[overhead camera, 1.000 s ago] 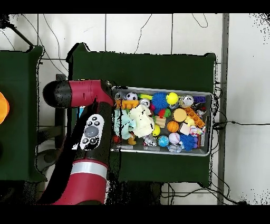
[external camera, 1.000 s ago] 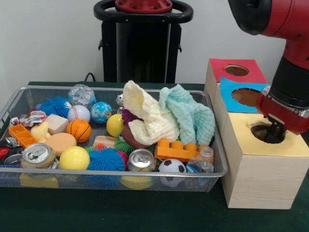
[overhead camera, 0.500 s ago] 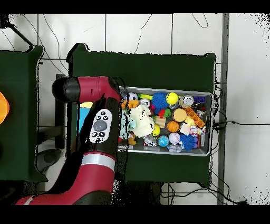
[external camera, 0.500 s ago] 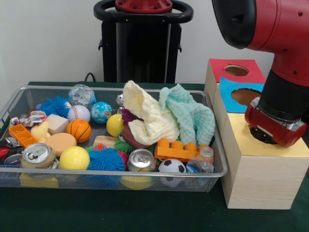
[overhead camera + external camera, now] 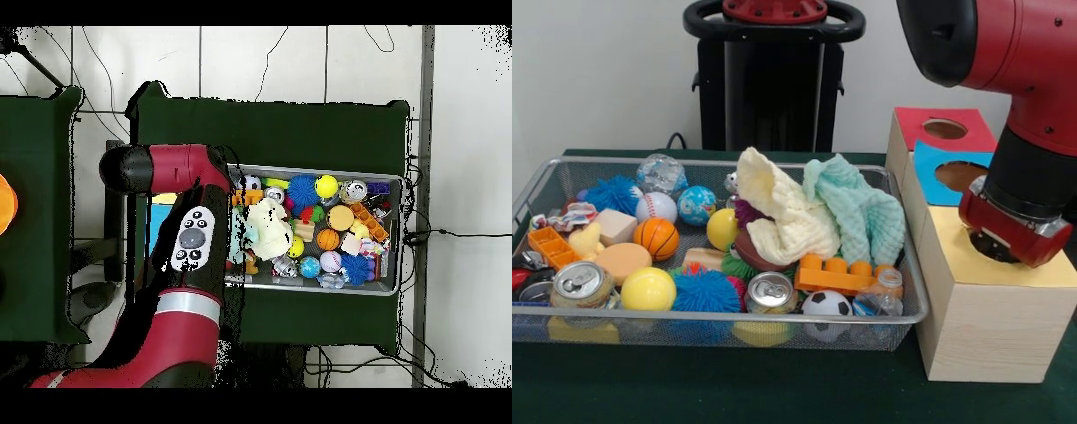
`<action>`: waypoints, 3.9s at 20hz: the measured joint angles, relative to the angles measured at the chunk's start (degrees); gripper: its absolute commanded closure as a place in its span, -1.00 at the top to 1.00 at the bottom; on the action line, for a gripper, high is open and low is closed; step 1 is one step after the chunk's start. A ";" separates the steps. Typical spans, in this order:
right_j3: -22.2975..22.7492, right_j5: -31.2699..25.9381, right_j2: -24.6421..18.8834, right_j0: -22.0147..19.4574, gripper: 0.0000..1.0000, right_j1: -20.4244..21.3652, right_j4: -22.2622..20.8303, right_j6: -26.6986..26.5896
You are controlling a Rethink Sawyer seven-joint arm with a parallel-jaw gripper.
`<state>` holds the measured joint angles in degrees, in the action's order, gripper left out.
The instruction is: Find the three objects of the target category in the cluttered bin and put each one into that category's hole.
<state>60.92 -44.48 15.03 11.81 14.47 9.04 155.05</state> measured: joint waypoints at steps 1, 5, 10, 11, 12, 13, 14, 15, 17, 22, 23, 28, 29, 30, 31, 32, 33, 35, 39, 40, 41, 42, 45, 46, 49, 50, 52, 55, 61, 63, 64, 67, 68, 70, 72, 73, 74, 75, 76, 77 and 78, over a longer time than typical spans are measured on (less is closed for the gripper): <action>0.17 0.02 -0.07 -0.04 -1.00 0.22 0.00 0.00; 0.93 -0.12 -0.35 -0.17 -1.00 1.63 -0.04 -0.01; 2.23 -1.67 -0.81 -0.32 -1.00 4.43 -0.05 0.00; 2.38 -1.98 -0.91 -0.37 -1.00 4.86 -0.05 0.00; 2.54 -2.29 -1.00 -0.42 -1.00 5.28 -0.05 0.00; 2.91 -2.76 -1.28 -0.60 -1.00 6.18 -0.06 0.00; 3.20 -2.89 -1.58 -0.82 -1.00 6.97 -0.01 0.00; 3.30 -2.91 -1.76 -0.99 -1.00 7.47 -0.02 0.00; 3.34 -2.91 -2.14 -1.43 -1.00 8.55 -0.01 0.00; 3.37 -2.92 -2.90 -2.76 -1.00 11.56 -0.05 0.00; 3.36 -2.92 -2.93 -2.85 -1.00 11.89 -0.04 0.00; 3.15 -4.26 -2.96 -3.38 -1.00 14.79 -0.12 0.00; 2.83 -5.15 -2.96 -3.54 -1.00 15.44 -0.20 0.00; 2.47 -5.90 -2.95 -3.68 -1.00 15.84 -0.38 0.00; 2.10 -6.64 -2.94 -3.82 -1.00 16.23 -0.57 0.00; 1.60 -7.46 -2.91 -4.02 -1.00 16.57 -0.84 0.00; 0.89 -8.51 -2.90 -4.32 -1.00 16.97 -1.18 0.00; -0.79 -10.77 -2.89 -5.31 -1.00 17.81 -2.14 0.00; -3.55 -13.98 -2.88 -8.04 -1.00 18.98 -3.18 0.00; -3.96 -14.39 -2.88 -8.70 -1.00 19.18 -3.19 0.00; -4.42 -14.63 -2.87 -9.64 -1.00 19.42 -3.24 0.00; -4.87 -14.87 -2.87 -10.59 -1.00 19.66 -3.29 0.00; -6.11 -14.88 -2.86 -13.27 -1.00 19.98 -3.38 0.00; -6.48 -14.87 -2.86 -13.98 -1.00 19.96 -3.39 0.00; -8.66 -14.87 -2.85 -17.05 -1.00 19.25 -3.70 0.00; -9.13 -14.88 -2.85 -17.47 -1.00 19.01 -3.85 0.00; -10.91 -14.88 -2.75 -18.74 -1.00 17.88 -4.55 0.00; -13.32 -14.87 -2.46 -20.01 -1.00 15.93 -5.39 0.00; -18.85 -14.88 -1.19 -21.59 -1.00 9.48 -5.95 0.00; -19.53 -14.88 -1.03 -21.75 -1.00 8.31 -5.98 0.00; -19.89 -14.88 -0.94 -21.83 -1.00 7.68 -6.01 0.00; -20.95 -14.88 -0.52 -22.16 -1.00 5.18 -6.08 0.00; -21.05 -14.88 -0.36 -22.27 -1.00 4.52 -6.11 0.00; -21.10 -14.86 -0.15 -22.50 -1.00 3.59 -6.11 0.00; -21.11 -14.86 0.10 -22.89 -1.00 2.55 -6.28 0.00; -21.10 -14.85 0.24 -23.13 -1.00 2.09 -6.57 0.00; -21.10 -14.85 0.36 -23.39 -1.00 1.73 -6.94 0.00; -21.10 -14.85 0.41 -23.57 -1.00 1.54 -7.21 0.00; -21.10 -14.85 0.42 -23.84 -1.00 1.37 -7.55 0.00; -21.11 -14.85 0.42 -24.03 -1.00 1.29 -7.72 0.00; -21.10 -14.86 0.42 -24.17 -1.00 1.26 -7.83 0.00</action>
<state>39.82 -59.34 15.45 -12.36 15.73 1.22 155.05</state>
